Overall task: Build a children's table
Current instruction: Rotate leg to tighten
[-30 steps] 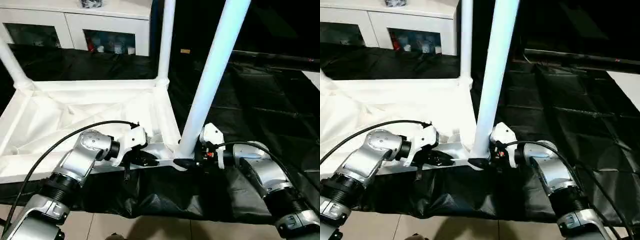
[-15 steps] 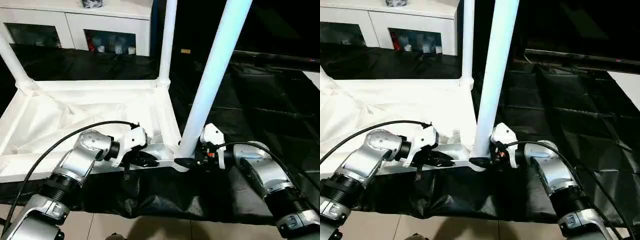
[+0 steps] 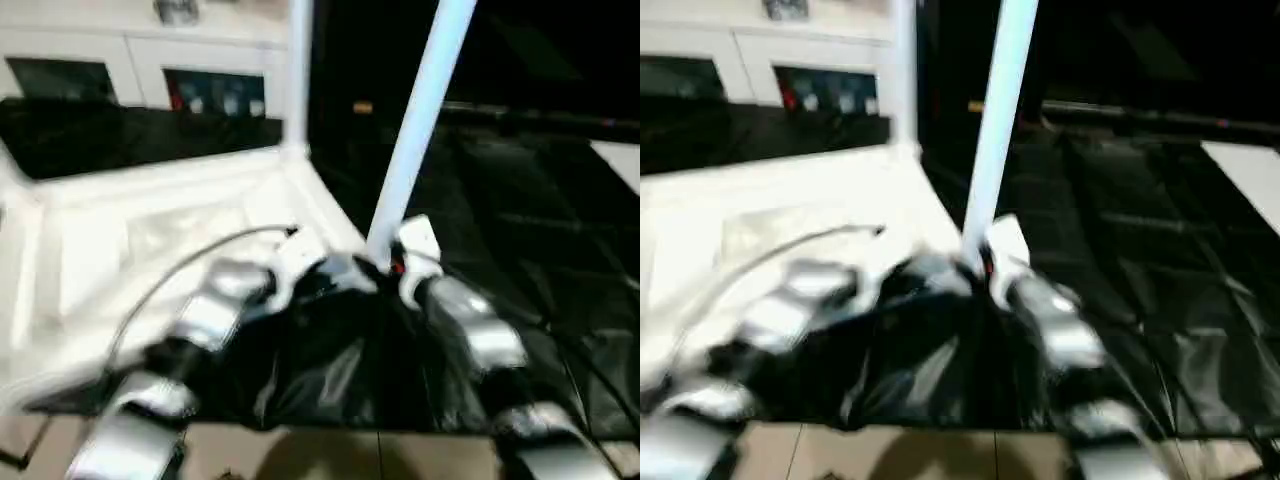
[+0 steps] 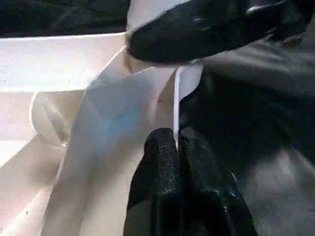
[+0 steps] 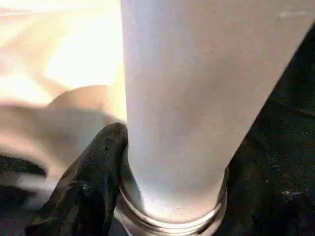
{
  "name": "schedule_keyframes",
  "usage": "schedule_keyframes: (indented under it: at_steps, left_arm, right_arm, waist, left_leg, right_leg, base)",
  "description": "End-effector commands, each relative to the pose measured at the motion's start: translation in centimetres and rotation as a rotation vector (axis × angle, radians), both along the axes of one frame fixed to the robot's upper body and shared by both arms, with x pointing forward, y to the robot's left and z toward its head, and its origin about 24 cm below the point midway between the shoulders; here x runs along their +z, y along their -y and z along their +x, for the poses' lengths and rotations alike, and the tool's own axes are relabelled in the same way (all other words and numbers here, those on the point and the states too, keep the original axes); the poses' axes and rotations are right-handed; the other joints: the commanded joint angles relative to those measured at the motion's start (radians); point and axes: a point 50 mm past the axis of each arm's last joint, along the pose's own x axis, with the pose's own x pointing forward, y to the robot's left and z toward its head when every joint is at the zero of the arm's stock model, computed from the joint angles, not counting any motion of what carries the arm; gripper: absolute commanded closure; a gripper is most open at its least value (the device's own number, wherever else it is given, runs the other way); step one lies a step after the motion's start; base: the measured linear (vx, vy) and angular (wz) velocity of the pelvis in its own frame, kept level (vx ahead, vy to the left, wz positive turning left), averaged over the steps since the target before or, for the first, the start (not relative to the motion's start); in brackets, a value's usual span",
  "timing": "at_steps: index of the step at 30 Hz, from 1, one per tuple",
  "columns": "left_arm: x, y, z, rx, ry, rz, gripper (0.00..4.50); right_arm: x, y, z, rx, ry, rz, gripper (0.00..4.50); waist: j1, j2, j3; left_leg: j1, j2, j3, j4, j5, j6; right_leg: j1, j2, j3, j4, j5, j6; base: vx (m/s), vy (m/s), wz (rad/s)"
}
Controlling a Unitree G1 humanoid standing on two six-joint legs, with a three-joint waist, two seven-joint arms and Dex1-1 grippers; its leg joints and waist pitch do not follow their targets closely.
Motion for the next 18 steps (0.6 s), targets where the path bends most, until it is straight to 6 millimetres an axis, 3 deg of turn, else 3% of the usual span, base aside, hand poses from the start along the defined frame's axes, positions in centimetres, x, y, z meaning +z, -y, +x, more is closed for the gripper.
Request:
schedule_keyframes:
  at_steps: [1, 3, 4, 7, 12, 16, 18]
  left_arm:
    - [0.3, 2.8, -0.3, -0.038, 0.019, -0.063, 4.5]
    - [0.5, 3.0, -0.3, -0.052, 0.024, -0.075, 4.5]
    - [0.6, 3.0, -0.3, -0.067, 0.026, -0.077, 4.5]
    - [0.6, 2.5, -0.5, -0.106, 0.029, -0.073, 4.5]
    - [0.5, 0.8, -1.0, -0.179, 0.029, -0.064, 4.5]
    - [0.4, -0.3, -1.8, -0.273, 0.011, -0.078, 4.5]
    - [0.3, -1.0, -2.1, -0.303, -0.011, -0.073, 4.5]
  right_arm:
    - [-0.8, -4.1, -0.9, 0.128, -0.045, 0.02, 1.82]
    - [-0.4, -4.5, -0.8, 0.144, -0.025, 0.022, 1.82]
    - [-0.2, -4.6, -0.7, 0.155, -0.02, 0.042, 1.47]
    - [0.1, -4.3, -0.6, 0.167, -0.015, 0.073, 1.13]
    - [0.2, -2.2, -0.7, 0.253, 0.01, -0.021, 0.63]
    - [0.1, -0.4, -1.4, 0.386, 0.011, -0.084, 0.63]
    - [0.3, 0.4, -1.8, 0.448, 0.01, -0.086, 0.63]
  waist:
    - [-0.003, 0.0, -0.053]
    - [-0.003, 0.0, -0.055]
    - [-0.003, 0.001, -0.055]
    - [-0.003, -0.001, -0.055]
    - [-0.006, 0.001, -0.056]
    - [-0.006, 0.0, -0.058]
    - [-0.002, 0.001, -0.059]
  left_leg:
    - [0.013, 0.016, -0.005, -0.073, -0.326, -0.022]
    - [0.006, 0.014, -0.003, -0.073, -0.305, -0.008]
    - [0.006, 0.014, -0.003, -0.073, -0.3, -0.003]
    - [0.004, 0.014, -0.003, -0.074, -0.291, 0.003]
    - [0.001, 0.017, -0.002, -0.074, -0.275, 0.011]
    - [-0.001, 0.019, 0.0, -0.072, -0.253, 0.024]
    - [0.004, 0.02, 0.004, -0.069, -0.231, 0.035]
  right_leg:
    - [0.024, -0.052, 0.031, -0.097, -0.387, -0.131]
    - [0.029, -0.052, 0.031, -0.094, -0.357, -0.136]
    - [0.029, -0.052, 0.031, -0.094, -0.355, -0.138]
    - [0.031, -0.052, 0.03, -0.094, -0.354, -0.139]
    - [0.034, -0.052, 0.03, -0.089, -0.311, -0.154]
    - [0.038, -0.053, 0.031, -0.085, -0.274, -0.166]
    - [0.034, -0.052, 0.033, -0.081, -0.237, -0.185]
  base:
    - [0.0, 0.0, 0.0]
    - [0.0, 0.0, 0.0]
    - [0.0, 0.0, 0.0]
    - [0.0, 0.0, 0.0]
    - [0.0, 0.0, 0.0]
    - [0.0, 0.0, 0.0]
    - [0.0, 0.0, 0.0]
